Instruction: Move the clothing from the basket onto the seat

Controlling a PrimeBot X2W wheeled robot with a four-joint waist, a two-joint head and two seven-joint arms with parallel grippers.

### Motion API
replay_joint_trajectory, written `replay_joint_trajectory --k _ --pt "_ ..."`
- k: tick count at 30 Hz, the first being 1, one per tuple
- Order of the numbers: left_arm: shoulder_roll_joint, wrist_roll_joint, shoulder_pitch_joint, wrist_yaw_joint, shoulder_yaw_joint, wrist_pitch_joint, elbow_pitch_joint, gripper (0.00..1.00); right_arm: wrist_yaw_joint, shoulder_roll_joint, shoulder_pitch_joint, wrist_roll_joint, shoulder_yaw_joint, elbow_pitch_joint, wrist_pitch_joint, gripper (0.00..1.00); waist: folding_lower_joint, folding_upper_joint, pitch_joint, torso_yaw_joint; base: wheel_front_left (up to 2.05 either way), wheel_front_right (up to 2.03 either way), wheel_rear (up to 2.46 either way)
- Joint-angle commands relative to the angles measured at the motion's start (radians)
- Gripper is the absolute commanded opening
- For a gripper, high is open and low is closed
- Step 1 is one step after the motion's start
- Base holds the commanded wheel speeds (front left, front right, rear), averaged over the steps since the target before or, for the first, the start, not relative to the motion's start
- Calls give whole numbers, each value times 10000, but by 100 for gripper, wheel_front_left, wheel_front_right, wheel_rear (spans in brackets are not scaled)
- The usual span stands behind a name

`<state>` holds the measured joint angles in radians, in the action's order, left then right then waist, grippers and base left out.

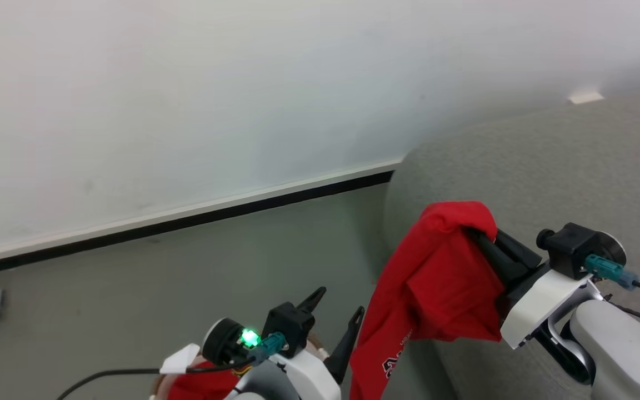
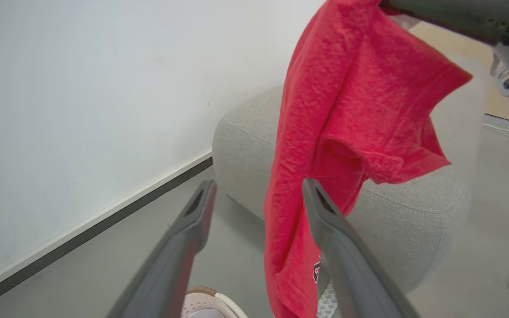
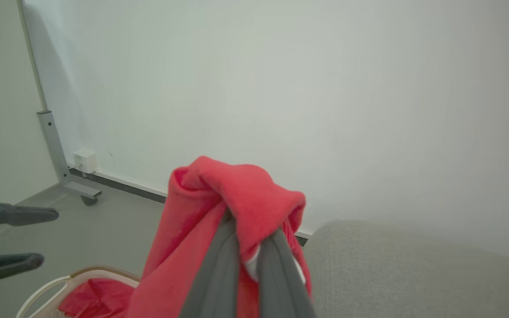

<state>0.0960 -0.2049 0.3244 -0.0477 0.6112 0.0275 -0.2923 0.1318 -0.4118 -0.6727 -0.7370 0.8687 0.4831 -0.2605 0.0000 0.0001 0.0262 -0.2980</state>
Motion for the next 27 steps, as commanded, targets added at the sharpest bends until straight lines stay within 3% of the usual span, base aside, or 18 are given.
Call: replay_joint_trajectory --k 1,6,12,19,27 --pt "-23 -58 -14 13 9 59 4 100 -21 -73 98 76 -51 -82 13 0 0 -1 -89 -512 0 0 0" --pt "-55 -89 215 20 97 117 71 100 -21 -275 258 185 -400 -373 104 0 0 -1 -324 -1042 0 0 0" --pt "-21 81 568 23 236 -29 312 100 -21 -446 41 125 -1145 -510 322 0 0 -1 -1047 -1084 0 0 0" --pt "126 591 2018 390 469 -539 849 100 -21 -462 -1743 85 -3270 138 372 0 0 -1 -3334 -354 0 0 0" --pt "58 995 3676 625 527 -907 1316 100 -21 -943 -4919 1186 -6410 2192 325 0 0 -1 -5894 678 0 0 0"
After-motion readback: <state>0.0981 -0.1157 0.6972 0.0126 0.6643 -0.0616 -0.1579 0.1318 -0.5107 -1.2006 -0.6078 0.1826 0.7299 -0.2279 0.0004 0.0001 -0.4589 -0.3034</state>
